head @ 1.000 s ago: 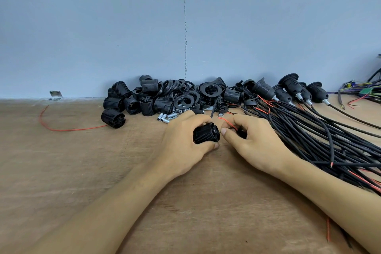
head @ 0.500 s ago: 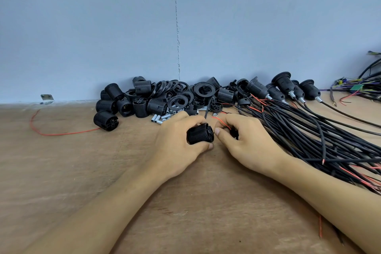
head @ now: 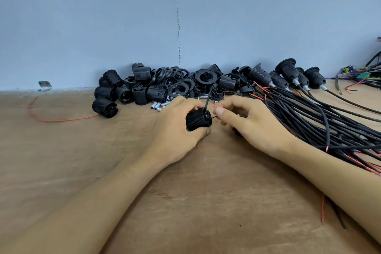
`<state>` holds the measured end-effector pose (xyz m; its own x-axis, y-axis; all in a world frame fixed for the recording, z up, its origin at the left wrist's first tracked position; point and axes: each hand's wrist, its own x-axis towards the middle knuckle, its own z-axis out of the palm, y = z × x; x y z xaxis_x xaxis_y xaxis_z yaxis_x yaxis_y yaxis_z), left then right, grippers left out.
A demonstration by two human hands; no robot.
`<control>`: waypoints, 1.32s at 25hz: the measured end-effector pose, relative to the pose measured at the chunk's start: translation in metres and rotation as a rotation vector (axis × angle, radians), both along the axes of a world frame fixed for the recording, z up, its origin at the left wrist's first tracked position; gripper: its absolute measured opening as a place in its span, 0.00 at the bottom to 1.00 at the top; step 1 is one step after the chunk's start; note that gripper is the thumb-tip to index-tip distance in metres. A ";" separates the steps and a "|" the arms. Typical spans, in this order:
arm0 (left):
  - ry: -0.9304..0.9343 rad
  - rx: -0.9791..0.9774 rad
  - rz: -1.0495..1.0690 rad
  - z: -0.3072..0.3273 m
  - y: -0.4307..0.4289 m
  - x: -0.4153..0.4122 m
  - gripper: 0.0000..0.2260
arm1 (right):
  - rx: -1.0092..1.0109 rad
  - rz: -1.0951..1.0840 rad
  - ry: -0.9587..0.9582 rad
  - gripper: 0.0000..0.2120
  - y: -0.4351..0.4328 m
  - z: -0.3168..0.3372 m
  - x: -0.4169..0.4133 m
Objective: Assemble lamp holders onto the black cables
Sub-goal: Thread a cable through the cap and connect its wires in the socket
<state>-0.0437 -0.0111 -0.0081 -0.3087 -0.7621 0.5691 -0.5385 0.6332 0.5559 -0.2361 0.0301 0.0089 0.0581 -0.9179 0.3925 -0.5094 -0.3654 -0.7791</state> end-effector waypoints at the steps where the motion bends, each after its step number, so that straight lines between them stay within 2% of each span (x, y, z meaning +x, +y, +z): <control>1: -0.013 -0.003 0.004 0.000 -0.001 0.001 0.19 | 0.011 0.001 -0.007 0.05 -0.001 0.000 0.000; 15: -0.028 0.022 -0.087 -0.008 -0.004 0.002 0.19 | 0.121 0.064 -0.063 0.09 0.000 0.003 -0.002; 20: 0.006 0.102 -0.166 -0.007 -0.003 0.004 0.20 | 0.128 0.107 -0.096 0.08 0.000 0.004 -0.002; 25: 0.022 0.106 -0.176 -0.007 -0.003 0.004 0.20 | 0.052 0.085 -0.031 0.06 0.002 0.001 0.001; 28: 0.035 0.094 -0.181 -0.008 -0.004 0.004 0.18 | 0.004 0.046 0.012 0.09 0.004 0.000 0.004; 33: 0.014 -0.006 -0.162 -0.011 -0.007 0.003 0.18 | -0.045 0.017 0.068 0.08 0.008 0.002 0.007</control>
<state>-0.0407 -0.0182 -0.0191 -0.4193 -0.6992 0.5790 -0.4210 0.7148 0.5583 -0.2293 0.0378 0.0110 0.1013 -0.8980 0.4281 -0.5541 -0.4083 -0.7254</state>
